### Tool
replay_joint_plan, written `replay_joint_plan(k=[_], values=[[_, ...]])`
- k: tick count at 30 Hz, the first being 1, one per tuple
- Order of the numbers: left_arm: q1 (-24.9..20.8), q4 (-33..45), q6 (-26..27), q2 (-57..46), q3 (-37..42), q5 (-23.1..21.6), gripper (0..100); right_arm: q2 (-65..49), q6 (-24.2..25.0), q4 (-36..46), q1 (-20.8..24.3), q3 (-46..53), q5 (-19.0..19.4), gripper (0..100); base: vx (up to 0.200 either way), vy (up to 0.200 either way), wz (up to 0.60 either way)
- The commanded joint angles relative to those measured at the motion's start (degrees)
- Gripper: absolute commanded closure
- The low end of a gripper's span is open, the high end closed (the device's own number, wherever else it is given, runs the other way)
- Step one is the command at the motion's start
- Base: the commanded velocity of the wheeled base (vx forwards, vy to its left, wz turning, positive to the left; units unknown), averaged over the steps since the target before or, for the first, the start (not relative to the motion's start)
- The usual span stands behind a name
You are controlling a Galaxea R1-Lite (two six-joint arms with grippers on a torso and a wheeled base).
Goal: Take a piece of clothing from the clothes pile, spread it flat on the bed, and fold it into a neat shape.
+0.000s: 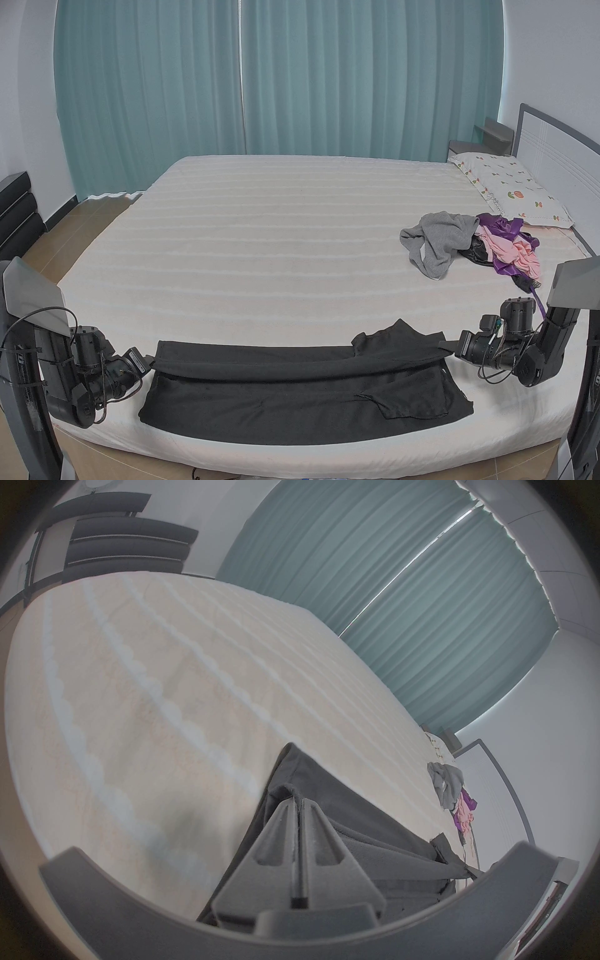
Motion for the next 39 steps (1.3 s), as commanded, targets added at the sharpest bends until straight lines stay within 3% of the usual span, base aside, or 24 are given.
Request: replay_joint_plan(k=[1,9,10,11,25,29,32,36,39], values=[[0.33,-0.05,-0.03,1.23,1.83,-0.52,100,2.56,-0.67,-1.07,-0.18,2.14,-0.01,100,0.0,0.0,0.0],[0.33,-0.05,0.06,1.23,3.23,-1.83,100,4.67,-1.99,-3.36,-0.53,2.93,-0.01,100,0.0,0.0,0.0],[0.33,-0.05,0.06,1.23,3.23,-1.83,100,4.67,-1.99,-3.36,-0.53,2.93,-0.01,0,0.0,0.0,0.0],[0.15,-0.05,0.06,1.23,3.59,-2.27,0,4.67,-2.6,-3.36,-0.53,2.93,-0.01,0,0.0,0.0,0.0],[1.21,-2.42,-1.79,-0.36,3.67,-2.45,0,1.15,-2.08,-3.62,-0.97,2.75,-0.36,0,0.0,0.0,0.0],[0.86,-2.07,-6.1,-2.55,-0.11,-2.1,0,1.06,0.83,-3.18,-1.41,1.88,-0.54,0,0.0,0.0,0.0],[-0.11,-1.55,-6.27,-2.38,-2.04,-1.92,0,1.15,2.58,-2.65,-1.32,0.91,-0.63,0,0.0,0.0,0.0],[-0.81,4.96,-6.18,-0.97,-10.13,-1.92,0,1.24,3.37,-1.78,-1.5,0.38,-0.63,0,0.0,0.0,0.0],[-0.81,14.36,-6.18,0.08,-16.72,-1.92,0,1.33,3.37,-1.69,-1.5,0.38,-0.63,0,0.0,0.0,0.0]])
